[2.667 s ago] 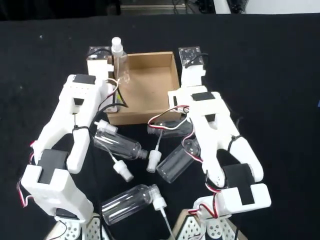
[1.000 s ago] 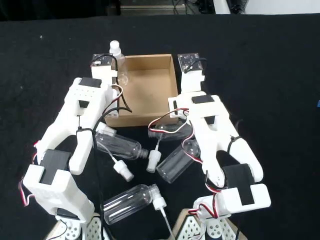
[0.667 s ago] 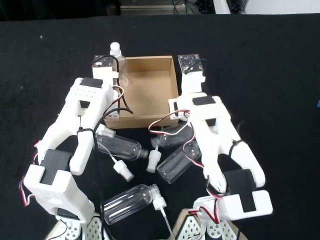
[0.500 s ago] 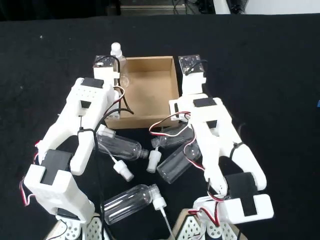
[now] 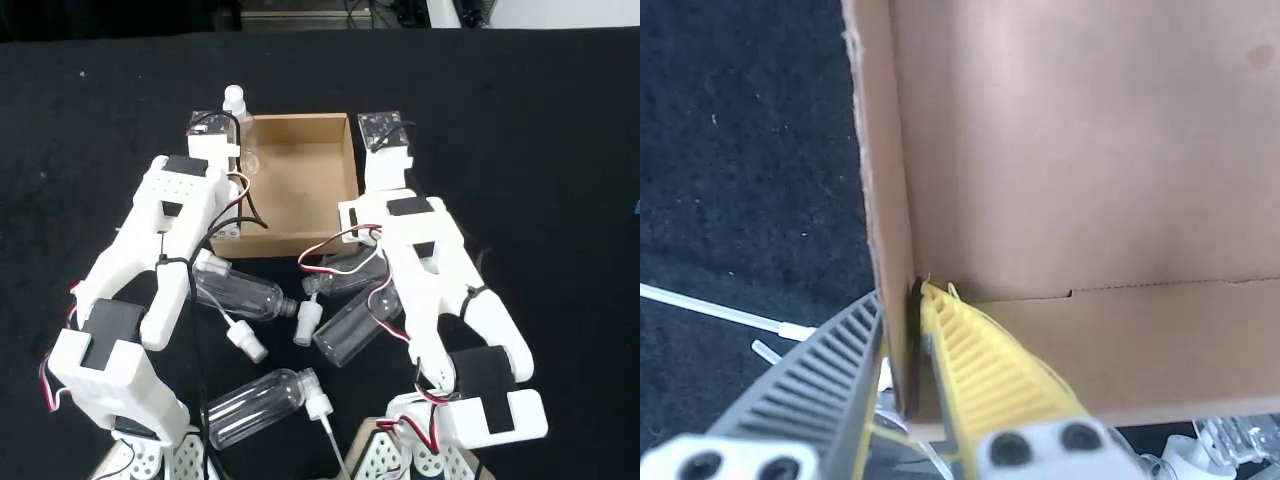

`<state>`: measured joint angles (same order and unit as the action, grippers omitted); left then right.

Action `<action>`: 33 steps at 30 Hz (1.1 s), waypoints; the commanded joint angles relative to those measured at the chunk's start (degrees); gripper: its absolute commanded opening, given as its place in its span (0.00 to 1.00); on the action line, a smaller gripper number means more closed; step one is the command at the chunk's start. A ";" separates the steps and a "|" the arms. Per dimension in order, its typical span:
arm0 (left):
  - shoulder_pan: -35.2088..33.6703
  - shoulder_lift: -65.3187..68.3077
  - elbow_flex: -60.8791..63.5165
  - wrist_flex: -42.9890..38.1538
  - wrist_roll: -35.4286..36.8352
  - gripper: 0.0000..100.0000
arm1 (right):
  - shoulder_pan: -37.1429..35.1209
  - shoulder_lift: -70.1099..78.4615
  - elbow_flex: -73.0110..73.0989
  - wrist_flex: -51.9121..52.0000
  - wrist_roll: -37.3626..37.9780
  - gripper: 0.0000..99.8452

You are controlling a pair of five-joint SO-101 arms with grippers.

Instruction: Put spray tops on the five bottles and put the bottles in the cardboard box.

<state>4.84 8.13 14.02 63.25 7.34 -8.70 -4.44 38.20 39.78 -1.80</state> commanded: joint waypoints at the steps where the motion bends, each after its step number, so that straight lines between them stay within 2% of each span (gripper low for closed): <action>1: 1.19 -1.41 -0.31 0.62 0.35 0.03 | -0.97 -4.18 -0.22 0.44 0.18 0.01; 17: 1.27 -5.27 0.22 2.64 0.35 0.03 | -0.97 -5.58 0.48 0.53 0.00 0.01; 25: 1.19 -7.38 3.56 -0.97 0.18 0.03 | -1.85 -7.08 1.63 0.09 0.44 0.02; 31: 1.19 -7.91 3.56 -0.79 0.18 0.04 | -5.80 -7.52 1.71 0.44 0.53 0.12; 33: 1.19 -8.09 3.56 -0.70 0.18 0.07 | -5.54 -8.04 1.27 0.35 0.53 0.13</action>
<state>5.27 4.09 18.15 63.34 7.34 -12.22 -7.96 40.40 39.78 -1.80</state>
